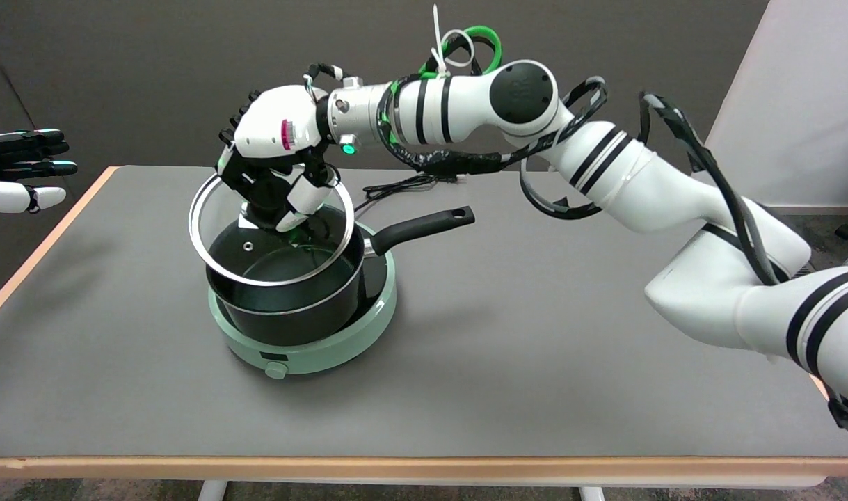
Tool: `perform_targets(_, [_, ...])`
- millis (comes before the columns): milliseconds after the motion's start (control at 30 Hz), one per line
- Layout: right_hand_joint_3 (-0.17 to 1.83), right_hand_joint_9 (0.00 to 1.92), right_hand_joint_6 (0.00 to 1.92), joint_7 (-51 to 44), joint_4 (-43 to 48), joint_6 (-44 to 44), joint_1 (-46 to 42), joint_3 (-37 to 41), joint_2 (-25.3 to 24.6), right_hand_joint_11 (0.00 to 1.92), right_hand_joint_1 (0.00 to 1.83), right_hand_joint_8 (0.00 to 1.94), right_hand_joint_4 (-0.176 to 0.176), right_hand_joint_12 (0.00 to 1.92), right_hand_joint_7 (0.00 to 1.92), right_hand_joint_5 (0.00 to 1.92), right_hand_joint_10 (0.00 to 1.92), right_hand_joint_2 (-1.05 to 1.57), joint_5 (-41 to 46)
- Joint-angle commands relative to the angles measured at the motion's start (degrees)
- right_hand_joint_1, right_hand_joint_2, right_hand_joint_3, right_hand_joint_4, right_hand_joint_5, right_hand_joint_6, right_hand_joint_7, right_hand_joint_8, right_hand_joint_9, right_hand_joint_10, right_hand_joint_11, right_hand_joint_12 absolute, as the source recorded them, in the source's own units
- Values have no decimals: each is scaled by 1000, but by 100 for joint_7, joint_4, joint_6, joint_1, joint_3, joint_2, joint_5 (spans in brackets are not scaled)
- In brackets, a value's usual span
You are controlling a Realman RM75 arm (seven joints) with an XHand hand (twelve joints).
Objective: Pick up the pot lid.
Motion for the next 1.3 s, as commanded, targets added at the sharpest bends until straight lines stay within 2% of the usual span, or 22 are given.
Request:
perform_targets(33, [361, 921, 1286, 418, 75, 363, 940, -786, 104, 662, 1214, 1115, -49, 1357, 1011, 777, 1430, 988, 1])
perform_targets(67, [361, 927, 1289, 818, 334, 482, 1174, -1125, 103, 677, 1213, 1115, -49, 1349, 1010, 776, 1428, 989, -410])
perform_targets(100, [361, 926, 1288, 0, -207, 240, 797, -414, 221, 681, 1213, 1112, -49, 1347, 1012, 776, 1426, 988, 378])
perform_targets(167, [346, 934, 1293, -3, -223, 229, 856, -380, 312, 700, 1211, 1111, -46, 1332, 1008, 773, 1412, 997, 282])
perform_targets(433, [366, 941, 1307, 143, -236, -93, 1042, -247, 924, 724, 1211, 1100, -39, 1305, 1012, 775, 1404, 986, -687])
perform_targets(767, [405, 954, 1313, 370, -225, -687, 926, 398, 1891, 747, 1211, 1093, -32, 1278, 1018, 786, 1409, 964, -1779])
perform_targets(1033, [425, 958, 1317, 370, -196, -1055, 432, 1374, 2565, 760, 1211, 1092, -24, 1276, 1019, 791, 1404, 952, -2139])
perform_targets(1300, [430, 959, 1322, 370, -138, -1052, -614, 2281, 3058, 763, 1209, 1094, -20, 1284, 1017, 792, 1409, 951, -2131])
